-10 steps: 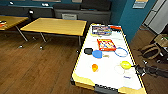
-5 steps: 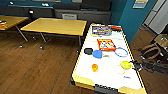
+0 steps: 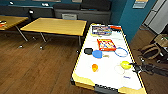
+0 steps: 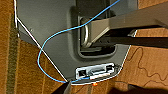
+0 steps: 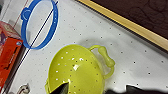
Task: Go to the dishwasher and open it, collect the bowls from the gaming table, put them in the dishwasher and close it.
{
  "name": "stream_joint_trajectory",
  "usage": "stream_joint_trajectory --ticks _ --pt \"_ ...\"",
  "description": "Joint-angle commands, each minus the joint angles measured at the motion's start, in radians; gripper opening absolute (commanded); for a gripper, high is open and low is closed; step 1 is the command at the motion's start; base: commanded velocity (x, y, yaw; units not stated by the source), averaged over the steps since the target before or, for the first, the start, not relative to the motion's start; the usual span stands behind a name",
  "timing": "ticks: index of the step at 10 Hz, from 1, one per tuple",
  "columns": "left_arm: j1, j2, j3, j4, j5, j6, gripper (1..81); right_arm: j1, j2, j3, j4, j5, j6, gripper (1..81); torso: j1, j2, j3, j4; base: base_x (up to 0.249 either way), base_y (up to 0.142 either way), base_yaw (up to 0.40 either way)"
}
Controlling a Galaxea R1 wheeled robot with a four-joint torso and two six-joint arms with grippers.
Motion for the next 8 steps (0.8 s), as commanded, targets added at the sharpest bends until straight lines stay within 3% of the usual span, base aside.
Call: stream_joint_trajectory --ticks 1,8 --pt "0.004 0.001 0.008 -0.007 0.076 0.000 81.1 0.139 -0.032 -0.021 0.017 -0.023 0.011 81.1 0.000 0.000 0.000 0.000 0.000 0.000 0.000" --pt "0.004 -0.002 0.008 -0.009 0.084 0.000 81.1 0.100 0.006 -0.023 0.040 0.010 0.020 81.1 0.000 0.000 0.000 0.000 0.000 0.000 0.000"
